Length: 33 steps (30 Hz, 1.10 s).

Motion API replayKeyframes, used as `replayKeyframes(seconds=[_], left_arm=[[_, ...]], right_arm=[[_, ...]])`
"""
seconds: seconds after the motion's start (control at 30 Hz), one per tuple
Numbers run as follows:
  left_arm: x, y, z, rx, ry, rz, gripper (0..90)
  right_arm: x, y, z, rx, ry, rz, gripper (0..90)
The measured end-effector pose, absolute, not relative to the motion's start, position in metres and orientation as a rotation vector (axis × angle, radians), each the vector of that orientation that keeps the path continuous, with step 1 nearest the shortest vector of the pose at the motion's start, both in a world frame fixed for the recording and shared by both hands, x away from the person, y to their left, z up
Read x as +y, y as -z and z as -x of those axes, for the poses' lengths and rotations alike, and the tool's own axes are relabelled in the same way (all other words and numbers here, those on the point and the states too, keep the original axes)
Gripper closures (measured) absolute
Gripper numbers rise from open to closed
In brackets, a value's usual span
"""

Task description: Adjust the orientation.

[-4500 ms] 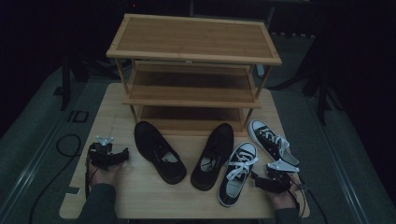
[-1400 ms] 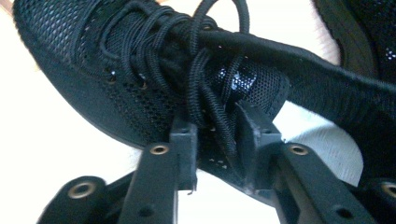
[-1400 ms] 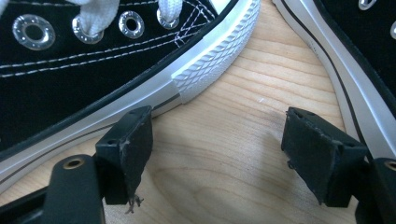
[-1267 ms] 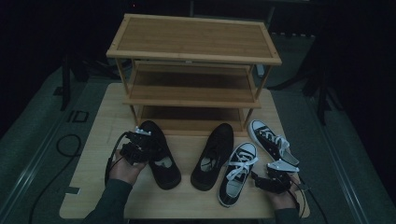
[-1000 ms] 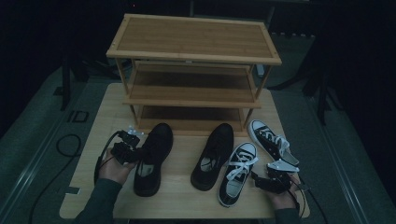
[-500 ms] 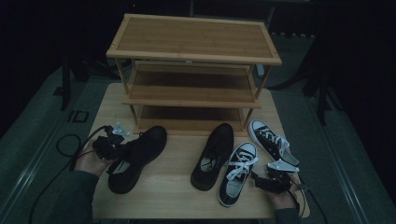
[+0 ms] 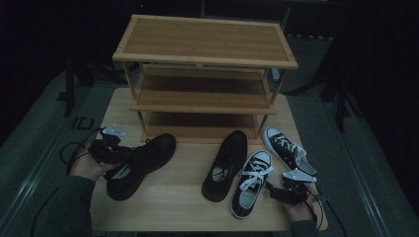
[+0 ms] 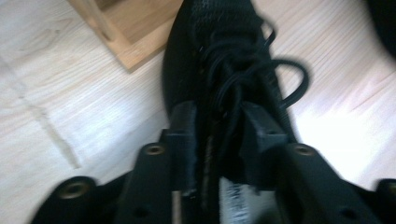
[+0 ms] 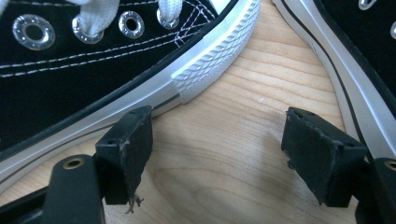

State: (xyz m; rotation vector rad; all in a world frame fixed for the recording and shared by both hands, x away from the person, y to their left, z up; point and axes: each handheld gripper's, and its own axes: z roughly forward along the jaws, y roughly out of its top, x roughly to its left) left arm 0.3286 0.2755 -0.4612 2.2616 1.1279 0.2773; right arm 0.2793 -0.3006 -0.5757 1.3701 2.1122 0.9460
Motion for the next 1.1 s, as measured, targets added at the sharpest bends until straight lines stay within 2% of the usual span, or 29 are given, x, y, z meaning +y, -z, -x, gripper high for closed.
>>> replayKeyframes(seconds=[0.17, 0.4, 0.8, 1.1], left_arm=[[0.273, 0.451, -0.328, 1.161, -0.306, -2.214, 49.3], [0.268, 0.446, -0.327, 1.208, -0.326, -2.148, 38.6], [0.262, 0.433, -0.320, 1.244, -0.360, -2.029, 41.0], [0.251, 0.423, -0.314, 1.201, -0.356, -2.011, 42.0]], right_arm=[[-0.301, 0.576, -0.279, 2.112, -0.946, -1.371, 24.8], [-0.301, 0.576, -0.279, 2.112, -0.946, -1.371, 24.8], [-0.301, 0.576, -0.279, 2.112, -0.946, -1.368, 24.8], [-0.301, 0.576, -0.279, 2.112, -0.946, -1.368, 24.8]])
